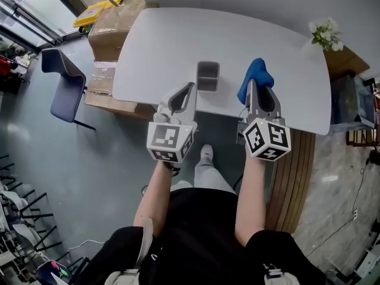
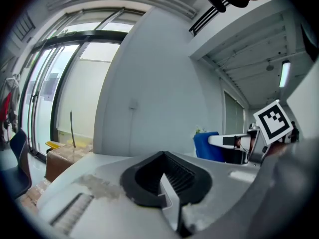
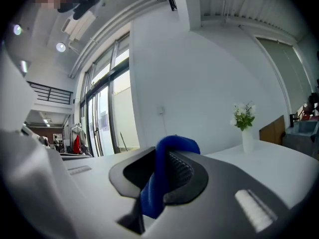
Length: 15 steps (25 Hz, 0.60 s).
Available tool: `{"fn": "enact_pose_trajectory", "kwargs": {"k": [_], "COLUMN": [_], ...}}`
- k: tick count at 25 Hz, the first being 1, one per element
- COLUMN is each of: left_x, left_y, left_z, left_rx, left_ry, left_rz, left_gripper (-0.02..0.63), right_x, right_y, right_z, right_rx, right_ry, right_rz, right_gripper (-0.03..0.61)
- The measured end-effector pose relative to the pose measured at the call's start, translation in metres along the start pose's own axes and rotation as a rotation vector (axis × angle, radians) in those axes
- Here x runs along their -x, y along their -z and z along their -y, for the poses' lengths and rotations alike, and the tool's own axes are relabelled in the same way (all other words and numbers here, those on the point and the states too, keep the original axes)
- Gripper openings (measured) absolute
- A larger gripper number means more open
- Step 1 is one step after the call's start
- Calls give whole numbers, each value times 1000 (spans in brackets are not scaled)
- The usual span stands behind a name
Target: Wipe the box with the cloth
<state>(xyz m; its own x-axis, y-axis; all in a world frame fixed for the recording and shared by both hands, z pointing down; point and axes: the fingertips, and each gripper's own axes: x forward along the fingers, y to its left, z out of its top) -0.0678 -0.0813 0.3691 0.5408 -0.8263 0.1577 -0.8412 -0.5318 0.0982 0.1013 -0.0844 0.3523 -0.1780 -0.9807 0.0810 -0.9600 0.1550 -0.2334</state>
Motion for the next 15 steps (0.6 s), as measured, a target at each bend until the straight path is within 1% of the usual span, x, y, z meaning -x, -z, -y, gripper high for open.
{"fn": "enact_pose_trajectory", "kwargs": {"k": [4,10,12,15], "left_x": [-28,-45,-48,-51], "left_y": [-16,-29,-29,-22], "left_z": [-2,-24,-32,-42], "left_rx": [-13,-56,-64,-51], "left_ry": [4,-13,-8,4], "left_rz": [21,31,29,18], "left_gripper": [1,1,2,2], "right_x": [-33,-72,-81,-89], "right_y": [-13,-14,-13,-8], "right_z": [12,-9,-17,-23], "right_rx": [1,25,31,43], "right_ry": [-62,-170,-188,-197], "right_rz": [15,1,-5,-18], "right_gripper": [54,54,54,54]}}
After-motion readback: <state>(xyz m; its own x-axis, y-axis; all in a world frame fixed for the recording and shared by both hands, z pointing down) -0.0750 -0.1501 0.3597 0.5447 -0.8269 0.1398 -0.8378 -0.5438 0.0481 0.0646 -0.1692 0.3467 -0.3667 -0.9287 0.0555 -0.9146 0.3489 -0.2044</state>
